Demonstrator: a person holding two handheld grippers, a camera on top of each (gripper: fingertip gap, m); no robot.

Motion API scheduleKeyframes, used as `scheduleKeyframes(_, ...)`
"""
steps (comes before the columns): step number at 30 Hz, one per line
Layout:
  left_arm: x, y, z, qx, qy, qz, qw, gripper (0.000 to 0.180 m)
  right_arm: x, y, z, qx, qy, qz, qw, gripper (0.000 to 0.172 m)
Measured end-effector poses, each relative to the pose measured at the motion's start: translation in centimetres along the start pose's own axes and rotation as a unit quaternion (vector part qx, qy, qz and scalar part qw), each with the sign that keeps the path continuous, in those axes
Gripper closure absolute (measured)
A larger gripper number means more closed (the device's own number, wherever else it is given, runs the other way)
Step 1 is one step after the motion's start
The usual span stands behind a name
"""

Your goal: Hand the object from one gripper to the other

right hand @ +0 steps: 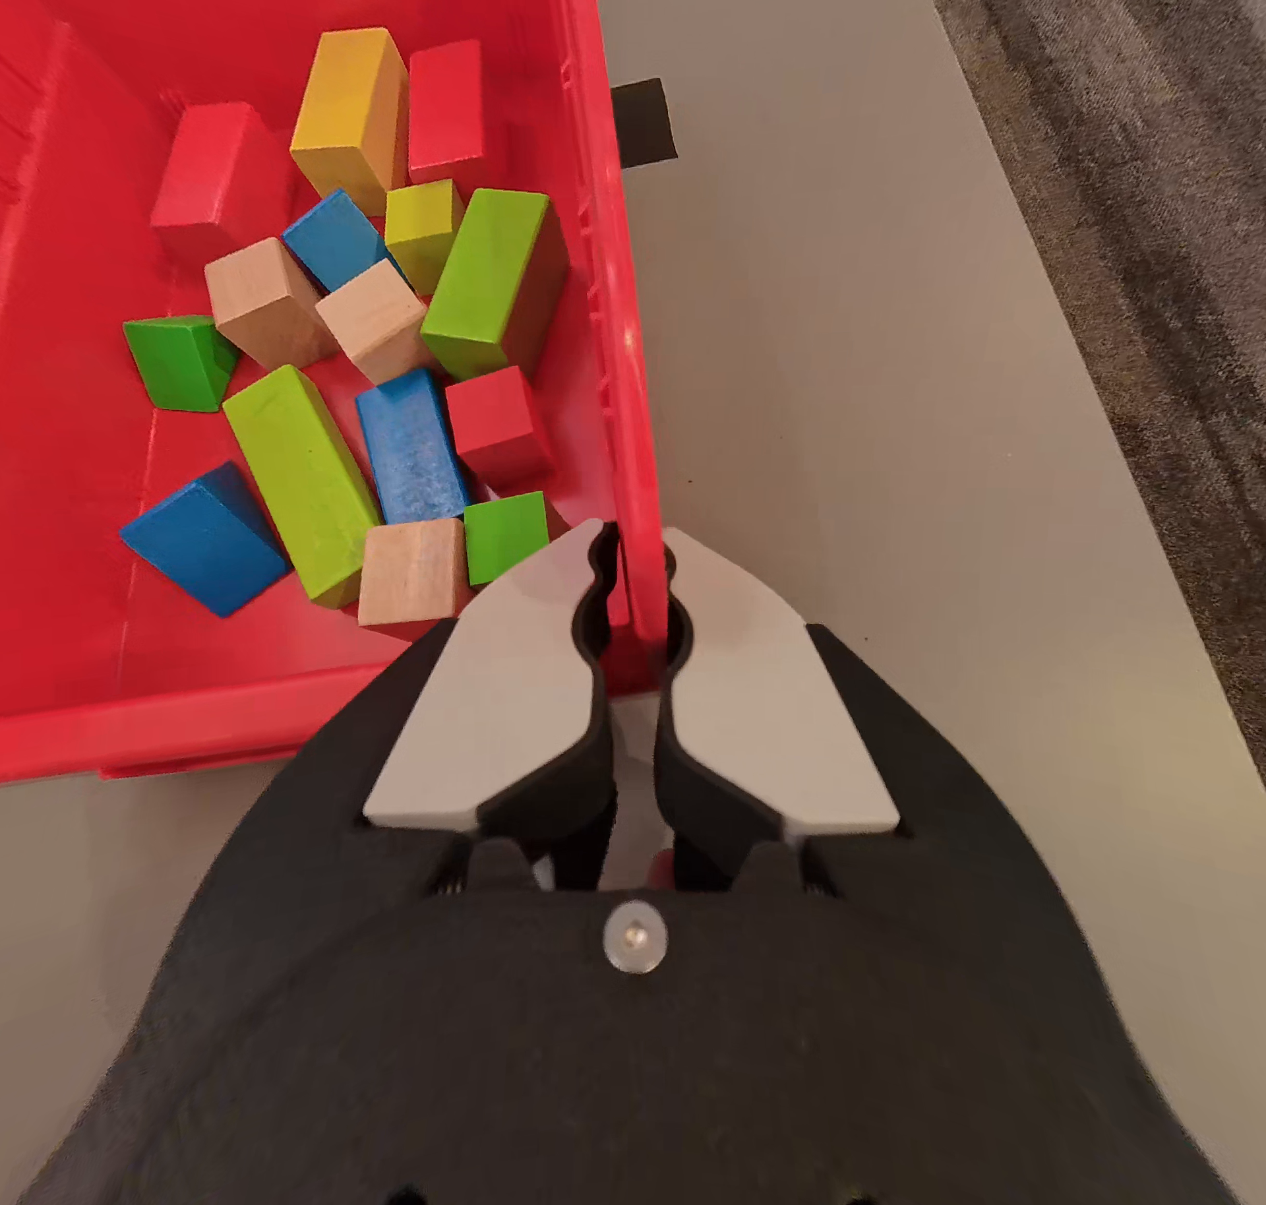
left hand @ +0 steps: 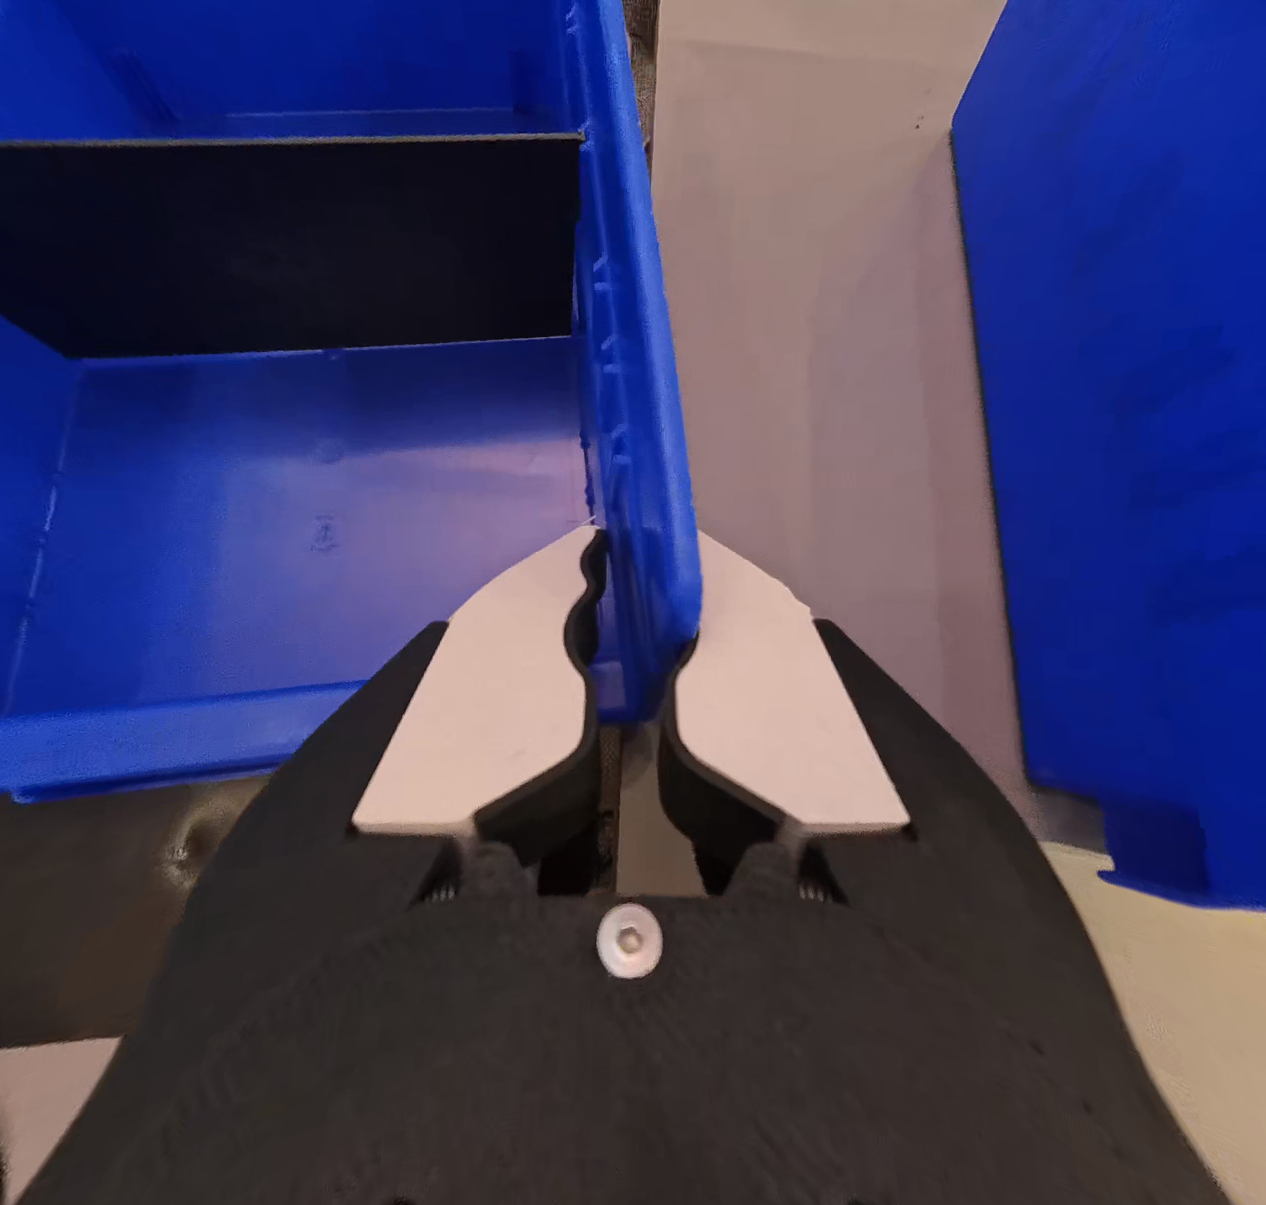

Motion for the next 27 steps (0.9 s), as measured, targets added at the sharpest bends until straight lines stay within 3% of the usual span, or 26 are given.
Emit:
scheduleKeyframes(6,0.4,0.3,0.4,0.019,-0.007,0.000,1.000,0.173,0.0,0.6,0.3,0.015,0.023,-0.020,0.999,0.170)
scheduleKeyframes(20,1.4,1.2,2.6,-0.026,-0.057,0.042,0.997,0.175,-2.3,5.6,2.5,0.010,0.089,-0.004,0.996,0.168)
scheduleKeyframes(27,1.7,0.8,3.9,-0.045,-0.065,0.039,0.996,0.175,-3.7,5.5,3.8,0.011,0.086,-0.006,0.996,0.169)
Point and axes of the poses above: each gripper's, where its closed fingertips meet, z back along the fingers, x out of its top, y = z × x across the jaws, the point moved 7 cm from there along z, back along the fingers, and after that the axes turned 6 degrees about x, right-handed, at the moved point
